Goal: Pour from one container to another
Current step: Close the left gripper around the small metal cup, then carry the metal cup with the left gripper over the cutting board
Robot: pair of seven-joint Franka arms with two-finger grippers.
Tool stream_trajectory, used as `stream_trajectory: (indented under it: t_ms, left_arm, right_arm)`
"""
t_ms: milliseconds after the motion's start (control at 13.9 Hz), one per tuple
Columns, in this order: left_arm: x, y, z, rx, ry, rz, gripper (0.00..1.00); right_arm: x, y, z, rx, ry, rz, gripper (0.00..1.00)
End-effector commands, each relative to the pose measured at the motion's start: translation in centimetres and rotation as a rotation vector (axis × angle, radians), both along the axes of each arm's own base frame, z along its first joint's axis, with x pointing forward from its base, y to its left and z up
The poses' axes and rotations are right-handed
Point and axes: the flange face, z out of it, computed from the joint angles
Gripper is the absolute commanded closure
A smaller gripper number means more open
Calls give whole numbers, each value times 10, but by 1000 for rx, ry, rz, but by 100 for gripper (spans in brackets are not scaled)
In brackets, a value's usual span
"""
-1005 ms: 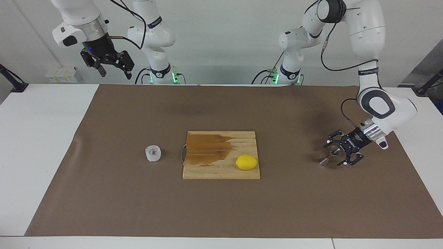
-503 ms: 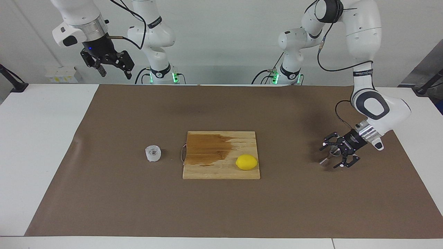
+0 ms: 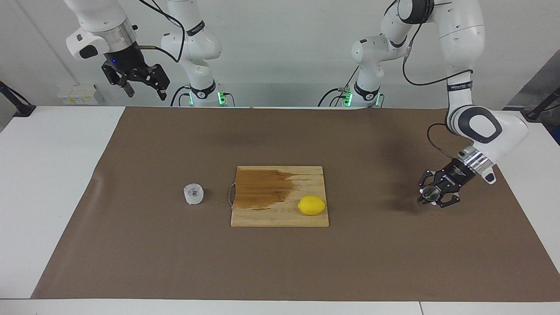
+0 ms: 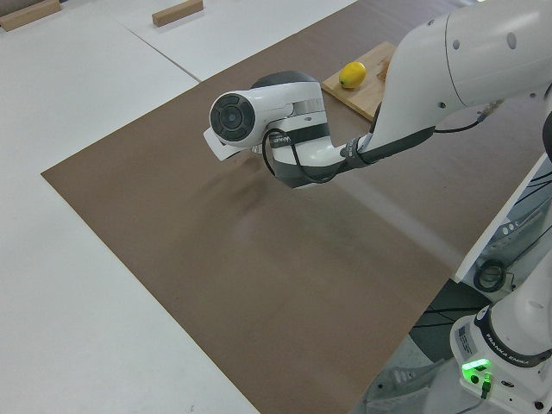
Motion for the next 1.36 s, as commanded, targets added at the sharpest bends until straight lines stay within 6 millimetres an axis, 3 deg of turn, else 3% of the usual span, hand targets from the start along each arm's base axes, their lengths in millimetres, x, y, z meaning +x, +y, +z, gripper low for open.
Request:
stream_trajectory:
  t_ms: [0,144,359,718,790,1149,1293]
  left_arm:
    - [-3,-37,21,-22,-23,25,100]
    - [-1,-68,29,-50,-52,45,100]
    - [2,-137,34,-47,-79,98,100]
    - [-17,-264,34,-67,-135,262,100]
    - [-19,-283,43,-88,-147,281,100]
    - [-47,-368,45,-119,-124,365,100]
    - [-54,-391,51,-138,-126,337,100]
  right_arm:
    - [-4,-2,2,26,6,11,0]
    - [-4,-2,3,26,5,11,0]
    - [-4,-2,2,26,6,11,0]
    - [-4,-2,2,26,6,11,0]
    - [-4,-2,3,26,5,11,0]
    - [-4,-2,3,26,5,11,0]
    - [-4,-2,3,26,5,11,0]
